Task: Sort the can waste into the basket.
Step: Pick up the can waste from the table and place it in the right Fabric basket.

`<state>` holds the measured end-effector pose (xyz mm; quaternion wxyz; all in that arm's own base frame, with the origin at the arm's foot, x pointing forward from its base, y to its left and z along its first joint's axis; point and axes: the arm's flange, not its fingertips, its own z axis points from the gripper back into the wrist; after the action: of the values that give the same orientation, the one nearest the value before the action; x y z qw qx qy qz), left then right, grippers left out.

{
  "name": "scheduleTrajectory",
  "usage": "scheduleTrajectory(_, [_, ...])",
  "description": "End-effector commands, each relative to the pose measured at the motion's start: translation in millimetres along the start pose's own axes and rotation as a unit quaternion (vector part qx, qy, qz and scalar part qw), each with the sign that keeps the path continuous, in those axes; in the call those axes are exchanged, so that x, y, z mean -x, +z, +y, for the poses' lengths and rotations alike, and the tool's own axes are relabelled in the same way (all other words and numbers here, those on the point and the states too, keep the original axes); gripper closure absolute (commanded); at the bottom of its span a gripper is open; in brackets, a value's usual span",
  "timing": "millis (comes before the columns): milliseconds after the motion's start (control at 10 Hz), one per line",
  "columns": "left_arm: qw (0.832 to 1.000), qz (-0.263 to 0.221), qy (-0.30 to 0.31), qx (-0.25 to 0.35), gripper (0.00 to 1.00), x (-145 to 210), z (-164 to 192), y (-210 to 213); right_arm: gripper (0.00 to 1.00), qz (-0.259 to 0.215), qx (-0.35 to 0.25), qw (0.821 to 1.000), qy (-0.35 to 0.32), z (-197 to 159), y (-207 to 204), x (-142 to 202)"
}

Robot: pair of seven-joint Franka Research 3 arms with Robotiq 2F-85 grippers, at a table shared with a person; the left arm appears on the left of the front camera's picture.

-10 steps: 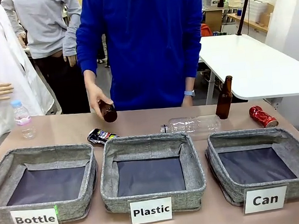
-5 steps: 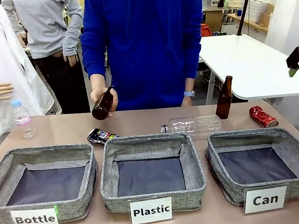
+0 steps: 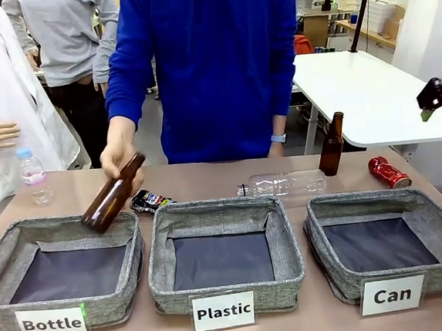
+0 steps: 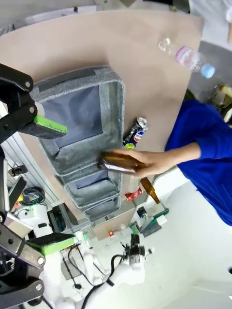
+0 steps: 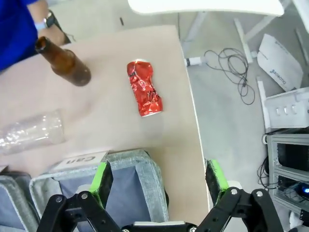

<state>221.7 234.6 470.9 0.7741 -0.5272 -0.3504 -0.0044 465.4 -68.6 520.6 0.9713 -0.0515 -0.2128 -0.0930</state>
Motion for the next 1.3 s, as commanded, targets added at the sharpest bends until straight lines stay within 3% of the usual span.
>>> scheduleTrajectory(0, [1.0,0.015,0.006,0.025,0.0,-2,-28,42,0.0,0.031,0.007,0.999,0.034,11,-42,-43])
scheduleTrajectory(300, [0.994,0.083,0.038,0.054,0.0,11,-31,104,0.0,0.066,-0.002,0.996,0.066,33,-114,-70])
scheduleTrajectory(500, [0.994,0.084,0.039,0.064,0.0,24,-30,116,0.0,0.089,-0.003,0.992,0.093,38,-153,-80])
scheduleTrajectory(900, [0.988,0.123,0.042,0.082,0.0,44,-33,98,0.0,0.131,-0.012,0.987,0.092,30,-224,-86])
scheduleTrajectory(1200, [0.983,0.149,0.04,0.099,0.0,46,-32,60,0.0,0.146,-0.022,0.985,0.09,27,-260,-92])
